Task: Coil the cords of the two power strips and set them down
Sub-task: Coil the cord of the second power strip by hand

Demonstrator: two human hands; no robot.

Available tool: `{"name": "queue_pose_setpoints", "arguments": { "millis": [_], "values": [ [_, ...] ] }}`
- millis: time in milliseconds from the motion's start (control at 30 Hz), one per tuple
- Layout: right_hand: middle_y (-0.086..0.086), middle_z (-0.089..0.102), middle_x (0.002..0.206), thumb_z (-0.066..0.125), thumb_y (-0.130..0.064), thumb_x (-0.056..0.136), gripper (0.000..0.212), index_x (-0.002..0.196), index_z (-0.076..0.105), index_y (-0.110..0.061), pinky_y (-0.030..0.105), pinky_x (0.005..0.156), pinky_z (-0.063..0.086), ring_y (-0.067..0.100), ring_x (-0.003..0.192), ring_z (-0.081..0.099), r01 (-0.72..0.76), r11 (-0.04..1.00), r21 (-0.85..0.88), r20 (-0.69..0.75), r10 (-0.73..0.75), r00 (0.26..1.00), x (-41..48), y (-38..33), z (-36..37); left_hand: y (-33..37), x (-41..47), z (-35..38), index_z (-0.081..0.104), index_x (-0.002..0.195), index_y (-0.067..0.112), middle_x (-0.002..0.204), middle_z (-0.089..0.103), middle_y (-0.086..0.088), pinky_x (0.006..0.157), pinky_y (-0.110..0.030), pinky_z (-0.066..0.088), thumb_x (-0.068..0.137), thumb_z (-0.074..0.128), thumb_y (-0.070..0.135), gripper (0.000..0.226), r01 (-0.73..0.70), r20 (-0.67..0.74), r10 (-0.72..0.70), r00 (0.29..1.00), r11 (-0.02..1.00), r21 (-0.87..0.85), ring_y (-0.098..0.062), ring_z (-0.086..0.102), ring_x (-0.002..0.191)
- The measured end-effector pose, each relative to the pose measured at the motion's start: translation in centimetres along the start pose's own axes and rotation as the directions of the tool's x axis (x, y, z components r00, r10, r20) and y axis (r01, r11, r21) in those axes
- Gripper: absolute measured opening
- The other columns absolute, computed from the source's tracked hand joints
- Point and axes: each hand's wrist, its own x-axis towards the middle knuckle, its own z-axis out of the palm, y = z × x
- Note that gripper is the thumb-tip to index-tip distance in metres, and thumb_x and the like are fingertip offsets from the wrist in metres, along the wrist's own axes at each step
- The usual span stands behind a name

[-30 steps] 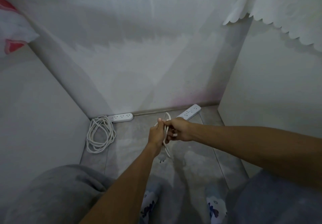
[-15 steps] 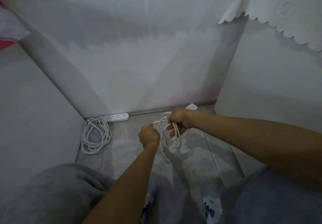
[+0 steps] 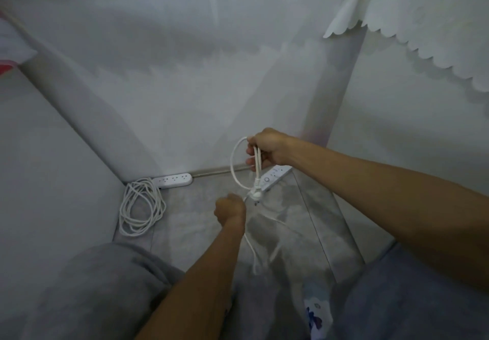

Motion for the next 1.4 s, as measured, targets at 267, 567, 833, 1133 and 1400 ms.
{"name": "queue_pose_setpoints", "arguments": {
  "millis": [267,567,833,1133,1400],
  "values": [
    [0.016,0.065,0.082,0.046,-0.001,0.098,0.017,0.087,0.059,0.001,0.039,0.075,0.059,0.029,0.076,0.066,0.160,0.971,-0.177,0.185,-0.126,0.975,-2.8,-0.3,1.9,12.6,-0.7,-5.7,0.066,0.089,0.011,0.081,0.067,-0.005,0.071,-0.033,0.049,0.088,0.044,0.071,0.064,-0.136,0.548,0.118,0.828,0.991,-0.008,-0.024,0.063,0.077],
    [0.007,0.075,0.075,0.077,-0.043,0.078,0.038,0.079,0.072,-0.006,0.035,0.066,0.060,0.023,0.070,0.072,0.337,0.601,-0.724,0.132,-0.359,0.924,-4.8,-1.5,0.8,16.8,-1.9,-8.3,0.065,0.093,-0.003,0.072,0.064,-0.011,0.057,-0.033,0.057,0.091,0.053,0.003,0.014,-0.451,0.575,0.290,0.765,0.879,0.157,-0.022,0.064,0.056],
    [0.000,0.037,0.153,0.074,-0.072,0.065,0.115,0.151,0.024,-0.015,0.032,0.097,0.039,0.020,0.133,0.043,0.363,0.661,-0.656,0.228,-0.285,0.931,-3.8,-0.1,0.6,17.7,-2.6,-10.7,0.064,0.095,0.001,0.074,0.054,-0.008,0.054,-0.029,0.050,0.096,0.050,0.018,0.022,-0.576,0.609,0.281,0.742,0.733,0.363,-0.020,0.063,0.054],
    [-0.002,0.069,0.096,0.068,-0.042,0.089,0.035,0.106,0.059,-0.012,0.030,0.072,0.044,0.017,0.090,0.064,0.384,0.742,-0.549,0.069,-0.418,0.906,0.4,3.1,0.6,19.0,-2.7,-14.0,0.069,0.098,0.001,0.056,0.046,-0.001,0.052,-0.028,0.039,0.096,0.059,0.026,0.027,-0.599,0.827,0.164,0.538,0.765,0.238,-0.014,0.039,0.044],
    [-0.002,0.067,0.093,0.071,-0.027,0.088,0.011,0.095,0.071,-0.017,0.032,0.076,0.042,0.011,0.087,0.055,0.308,0.673,-0.673,0.468,0.066,0.881,2.3,7.5,-1.9,20.7,-1.4,-16.4,0.065,0.108,0.006,0.057,0.041,0.008,0.042,-0.022,0.037,0.102,0.044,0.035,0.037,-0.396,0.753,0.481,0.449,0.862,-0.315,-0.005,0.026,0.033]
  ]
}}
